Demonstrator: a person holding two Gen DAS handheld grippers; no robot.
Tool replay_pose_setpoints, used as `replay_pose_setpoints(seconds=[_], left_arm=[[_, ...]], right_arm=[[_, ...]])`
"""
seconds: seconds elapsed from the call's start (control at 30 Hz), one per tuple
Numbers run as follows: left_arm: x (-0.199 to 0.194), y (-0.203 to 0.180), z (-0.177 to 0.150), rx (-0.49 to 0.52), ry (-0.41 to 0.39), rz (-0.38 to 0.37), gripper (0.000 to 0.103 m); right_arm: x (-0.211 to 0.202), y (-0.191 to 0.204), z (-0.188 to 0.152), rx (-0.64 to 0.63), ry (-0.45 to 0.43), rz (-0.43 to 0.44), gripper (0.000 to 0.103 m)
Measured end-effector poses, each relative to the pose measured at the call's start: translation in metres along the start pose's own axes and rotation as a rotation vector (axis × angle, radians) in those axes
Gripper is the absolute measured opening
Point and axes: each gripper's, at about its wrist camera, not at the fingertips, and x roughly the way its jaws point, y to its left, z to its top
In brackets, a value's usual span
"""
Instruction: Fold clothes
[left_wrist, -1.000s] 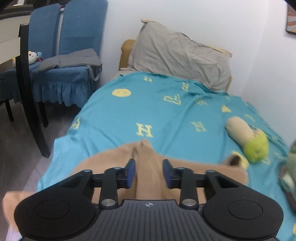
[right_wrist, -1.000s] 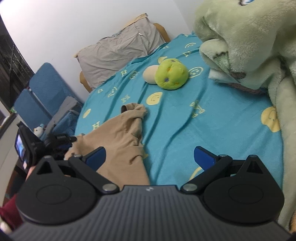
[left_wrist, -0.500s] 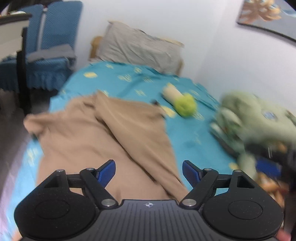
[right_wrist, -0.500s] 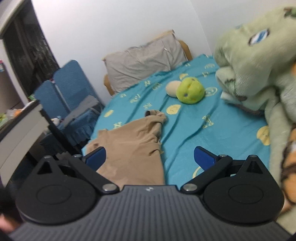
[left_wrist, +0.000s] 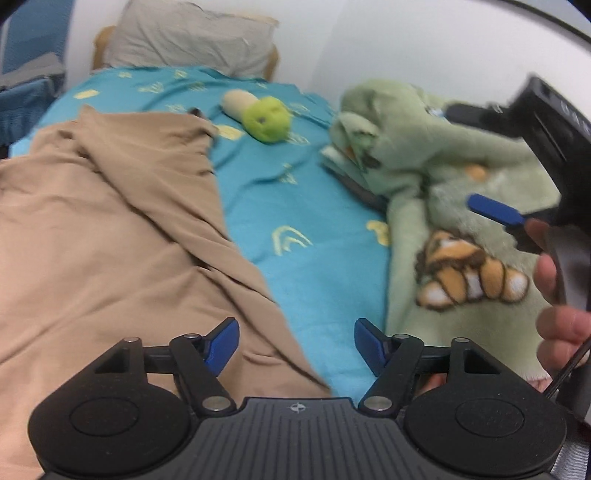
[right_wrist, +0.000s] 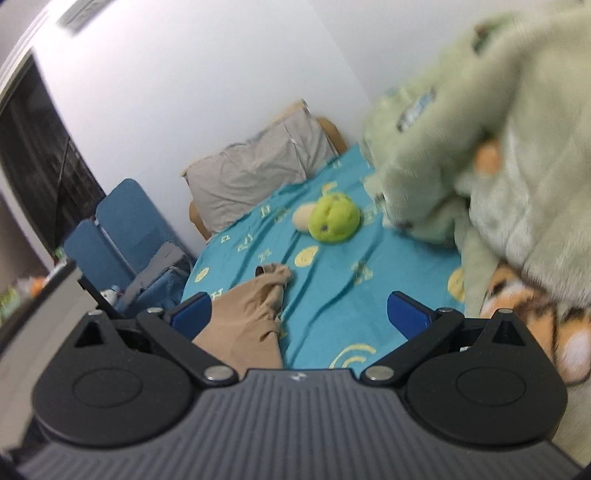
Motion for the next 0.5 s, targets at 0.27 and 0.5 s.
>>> replay_pose_setpoints(seconds=[0.27, 0.5], left_arm=[[0.061, -0.008, -0.016, 0.052, 0.167, 0.053, 0.055], [0.046, 0.026, -0.013, -0.054, 0.136, 0.012, 0.005]], right_arm=[[0.011, -0.005, -0.006, 0.029, 0.039, 0.022, 0.103], [0.021, -0.007, -0.008, 0.038, 0.071, 0.003, 0.103]])
